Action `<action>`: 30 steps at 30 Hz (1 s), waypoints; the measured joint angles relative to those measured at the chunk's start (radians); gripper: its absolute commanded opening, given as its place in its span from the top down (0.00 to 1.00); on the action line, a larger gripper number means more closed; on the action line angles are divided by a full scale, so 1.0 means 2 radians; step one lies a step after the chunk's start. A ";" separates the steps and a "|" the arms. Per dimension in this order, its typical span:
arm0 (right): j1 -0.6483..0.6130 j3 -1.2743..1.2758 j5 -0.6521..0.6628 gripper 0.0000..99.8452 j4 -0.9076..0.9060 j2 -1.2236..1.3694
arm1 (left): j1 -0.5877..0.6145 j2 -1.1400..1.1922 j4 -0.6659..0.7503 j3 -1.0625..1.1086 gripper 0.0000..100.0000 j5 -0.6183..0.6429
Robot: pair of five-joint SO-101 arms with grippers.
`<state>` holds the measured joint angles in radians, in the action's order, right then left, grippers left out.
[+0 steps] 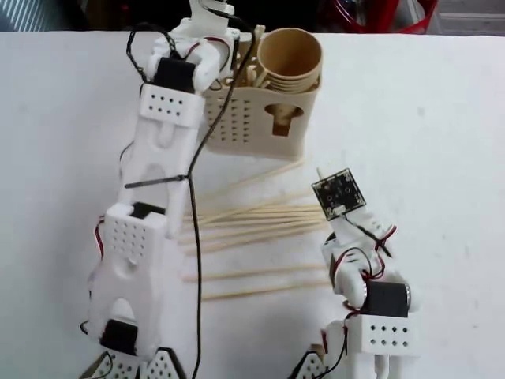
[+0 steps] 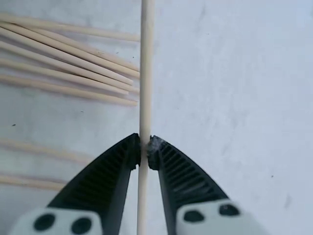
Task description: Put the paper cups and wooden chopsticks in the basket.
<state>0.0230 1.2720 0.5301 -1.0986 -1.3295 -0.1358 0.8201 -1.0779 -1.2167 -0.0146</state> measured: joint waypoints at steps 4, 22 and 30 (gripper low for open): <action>0.000 0.000 0.000 0.98 0.000 0.000 | 0.001 0.000 -0.017 -0.048 0.98 0.000; 0.005 -0.037 0.004 0.98 -0.008 0.000 | 0.006 -0.107 -0.306 -0.188 0.98 -0.058; 0.020 -0.206 -0.025 0.98 -0.035 0.001 | 0.174 -0.217 -0.352 -0.028 0.98 -0.094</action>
<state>0.0629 0.8608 0.4810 -1.1692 -1.3280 0.2125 0.3859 -1.7822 -1.2735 -0.2033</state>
